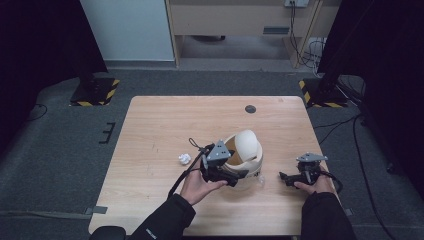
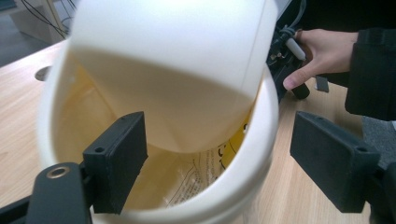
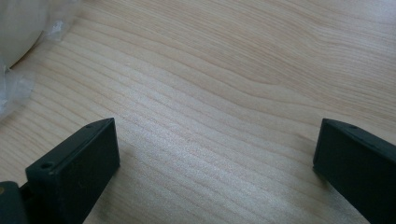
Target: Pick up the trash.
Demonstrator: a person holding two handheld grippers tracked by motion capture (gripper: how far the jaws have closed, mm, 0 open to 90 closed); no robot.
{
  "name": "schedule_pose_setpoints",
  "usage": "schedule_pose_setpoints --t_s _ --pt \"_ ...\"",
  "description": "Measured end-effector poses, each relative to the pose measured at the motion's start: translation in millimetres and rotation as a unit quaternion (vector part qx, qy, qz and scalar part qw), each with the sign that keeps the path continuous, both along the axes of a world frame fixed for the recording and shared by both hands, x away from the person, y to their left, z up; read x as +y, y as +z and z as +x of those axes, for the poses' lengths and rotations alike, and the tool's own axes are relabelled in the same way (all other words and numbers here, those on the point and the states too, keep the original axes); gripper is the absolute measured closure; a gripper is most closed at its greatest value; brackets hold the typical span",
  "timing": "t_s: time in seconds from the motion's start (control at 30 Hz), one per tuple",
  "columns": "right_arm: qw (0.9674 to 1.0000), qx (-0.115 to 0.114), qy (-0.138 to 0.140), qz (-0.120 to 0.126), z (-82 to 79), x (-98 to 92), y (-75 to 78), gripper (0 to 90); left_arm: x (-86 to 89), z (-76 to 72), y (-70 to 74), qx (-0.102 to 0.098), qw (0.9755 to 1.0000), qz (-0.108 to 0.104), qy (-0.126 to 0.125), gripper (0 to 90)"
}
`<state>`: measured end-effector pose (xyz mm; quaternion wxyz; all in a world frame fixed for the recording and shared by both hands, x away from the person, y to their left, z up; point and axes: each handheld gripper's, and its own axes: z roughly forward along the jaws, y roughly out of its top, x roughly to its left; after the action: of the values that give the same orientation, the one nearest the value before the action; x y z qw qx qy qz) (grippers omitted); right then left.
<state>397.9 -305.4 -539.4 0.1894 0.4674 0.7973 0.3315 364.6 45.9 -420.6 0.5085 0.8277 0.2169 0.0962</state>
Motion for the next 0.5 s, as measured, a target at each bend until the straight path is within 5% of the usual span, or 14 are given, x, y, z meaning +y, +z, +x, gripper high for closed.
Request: schedule_pose_setpoints --t_s 0.5 --pt "1.0000 0.000 0.000 0.000 0.0 0.0 0.0 0.6 74.1 -2.5 8.8 -0.011 0.9978 -0.012 0.064 18.7"
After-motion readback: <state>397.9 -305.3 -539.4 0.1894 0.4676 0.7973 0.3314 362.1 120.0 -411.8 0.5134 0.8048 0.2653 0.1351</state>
